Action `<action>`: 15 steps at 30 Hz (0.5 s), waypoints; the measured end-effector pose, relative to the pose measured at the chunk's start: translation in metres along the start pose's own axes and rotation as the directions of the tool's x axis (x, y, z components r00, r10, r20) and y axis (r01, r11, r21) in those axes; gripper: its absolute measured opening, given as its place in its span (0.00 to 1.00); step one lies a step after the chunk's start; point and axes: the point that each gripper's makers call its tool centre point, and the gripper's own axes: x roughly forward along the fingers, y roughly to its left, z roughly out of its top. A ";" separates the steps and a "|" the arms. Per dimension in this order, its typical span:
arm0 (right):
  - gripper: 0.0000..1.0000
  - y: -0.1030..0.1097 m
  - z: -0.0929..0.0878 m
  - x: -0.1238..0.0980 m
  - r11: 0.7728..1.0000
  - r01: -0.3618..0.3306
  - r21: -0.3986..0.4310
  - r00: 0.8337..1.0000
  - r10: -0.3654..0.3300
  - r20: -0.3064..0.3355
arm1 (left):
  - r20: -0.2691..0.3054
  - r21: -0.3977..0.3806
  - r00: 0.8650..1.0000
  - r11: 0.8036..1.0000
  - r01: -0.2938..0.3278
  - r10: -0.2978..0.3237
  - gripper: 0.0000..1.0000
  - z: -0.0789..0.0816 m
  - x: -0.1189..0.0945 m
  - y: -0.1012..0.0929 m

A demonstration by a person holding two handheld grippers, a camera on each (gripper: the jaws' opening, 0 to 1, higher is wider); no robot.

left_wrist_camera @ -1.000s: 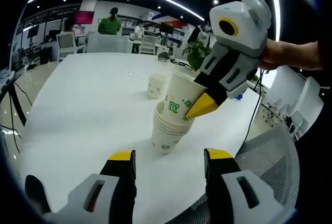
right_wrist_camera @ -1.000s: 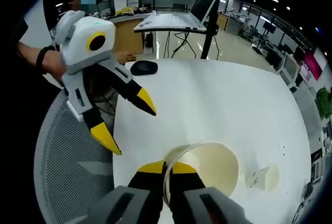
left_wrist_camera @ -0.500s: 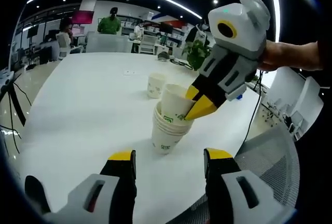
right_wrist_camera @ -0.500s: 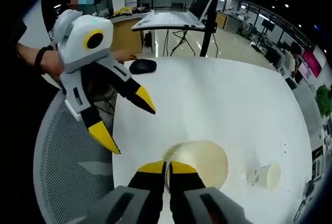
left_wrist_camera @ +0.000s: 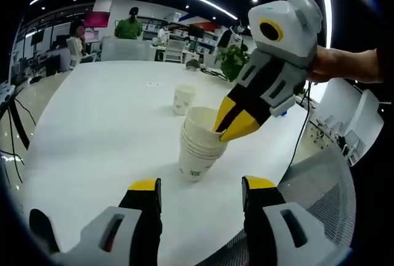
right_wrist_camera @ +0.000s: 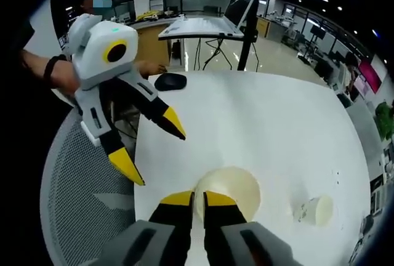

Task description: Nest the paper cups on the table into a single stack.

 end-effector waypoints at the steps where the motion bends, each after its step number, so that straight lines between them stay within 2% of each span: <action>1: 0.04 -0.002 0.000 -0.002 1.000 0.003 0.002 1.000 -0.003 0.008 | -0.001 0.000 1.000 1.000 0.000 0.000 0.51 0.000 0.000 0.000; 5: 0.06 -0.011 0.007 -0.017 0.997 0.011 0.081 0.997 -0.018 0.078 | -0.006 0.000 1.000 1.000 0.000 0.000 0.51 -0.002 0.001 0.000; 12: 0.11 -0.033 0.019 -0.039 0.984 0.042 0.174 0.979 -0.076 0.191 | -0.007 -0.005 1.000 1.000 0.000 0.000 0.51 0.000 0.003 0.001; 15: 0.15 -0.054 0.018 -0.045 0.972 0.070 0.222 0.966 -0.121 0.227 | -0.005 -0.010 1.000 1.000 -0.001 0.001 0.51 0.001 0.004 0.001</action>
